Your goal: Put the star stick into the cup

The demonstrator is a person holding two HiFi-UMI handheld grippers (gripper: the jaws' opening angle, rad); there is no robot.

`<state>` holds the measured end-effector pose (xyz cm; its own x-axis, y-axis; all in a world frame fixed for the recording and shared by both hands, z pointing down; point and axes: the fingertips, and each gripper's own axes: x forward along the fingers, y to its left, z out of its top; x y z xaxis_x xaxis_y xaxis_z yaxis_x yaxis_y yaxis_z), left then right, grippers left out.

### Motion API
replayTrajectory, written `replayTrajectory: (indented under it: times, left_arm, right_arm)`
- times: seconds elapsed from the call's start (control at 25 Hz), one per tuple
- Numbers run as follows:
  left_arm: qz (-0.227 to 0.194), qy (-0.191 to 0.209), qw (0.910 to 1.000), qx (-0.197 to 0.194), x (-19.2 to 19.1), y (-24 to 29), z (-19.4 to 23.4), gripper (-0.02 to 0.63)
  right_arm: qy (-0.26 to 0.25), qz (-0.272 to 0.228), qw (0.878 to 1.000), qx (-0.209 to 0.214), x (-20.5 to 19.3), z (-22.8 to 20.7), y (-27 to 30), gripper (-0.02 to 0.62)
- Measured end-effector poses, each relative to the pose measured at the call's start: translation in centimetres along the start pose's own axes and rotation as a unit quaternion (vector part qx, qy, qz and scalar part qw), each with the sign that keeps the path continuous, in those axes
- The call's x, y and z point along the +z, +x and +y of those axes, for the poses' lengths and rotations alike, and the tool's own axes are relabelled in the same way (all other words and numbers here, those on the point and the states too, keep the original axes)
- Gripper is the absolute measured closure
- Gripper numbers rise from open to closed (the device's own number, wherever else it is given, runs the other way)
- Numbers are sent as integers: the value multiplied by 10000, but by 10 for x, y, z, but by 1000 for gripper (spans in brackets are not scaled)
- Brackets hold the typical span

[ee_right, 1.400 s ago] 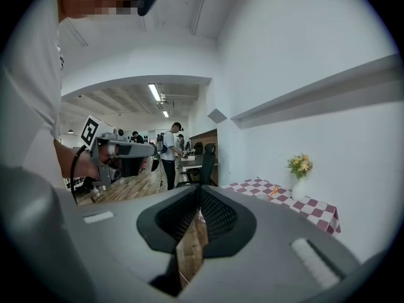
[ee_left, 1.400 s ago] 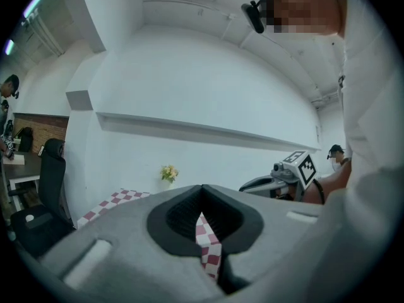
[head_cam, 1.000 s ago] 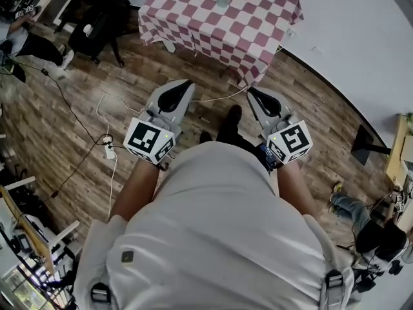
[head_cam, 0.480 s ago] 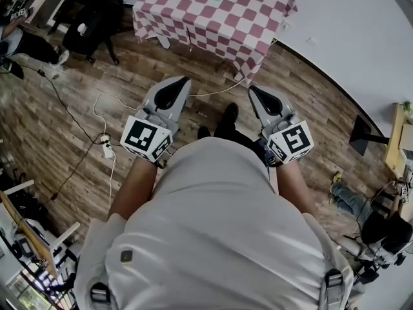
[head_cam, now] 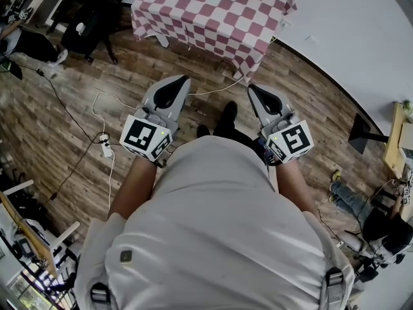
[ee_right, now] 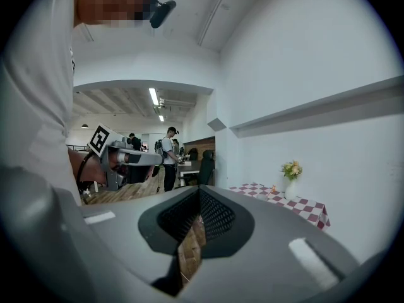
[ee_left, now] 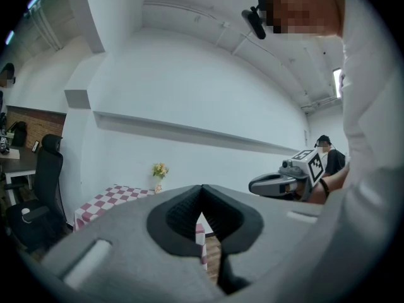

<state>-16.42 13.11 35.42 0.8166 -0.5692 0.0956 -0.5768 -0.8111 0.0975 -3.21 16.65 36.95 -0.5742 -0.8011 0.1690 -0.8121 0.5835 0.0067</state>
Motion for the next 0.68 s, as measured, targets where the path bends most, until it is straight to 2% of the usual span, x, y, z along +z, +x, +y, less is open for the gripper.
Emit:
replayTrajectory:
  times: [0.68]
  left_arm:
    - [-21,-73,10000,-43,-2,5,2,603]
  right_arm:
    - [-36,27,10000,18,0,-6,5,584]
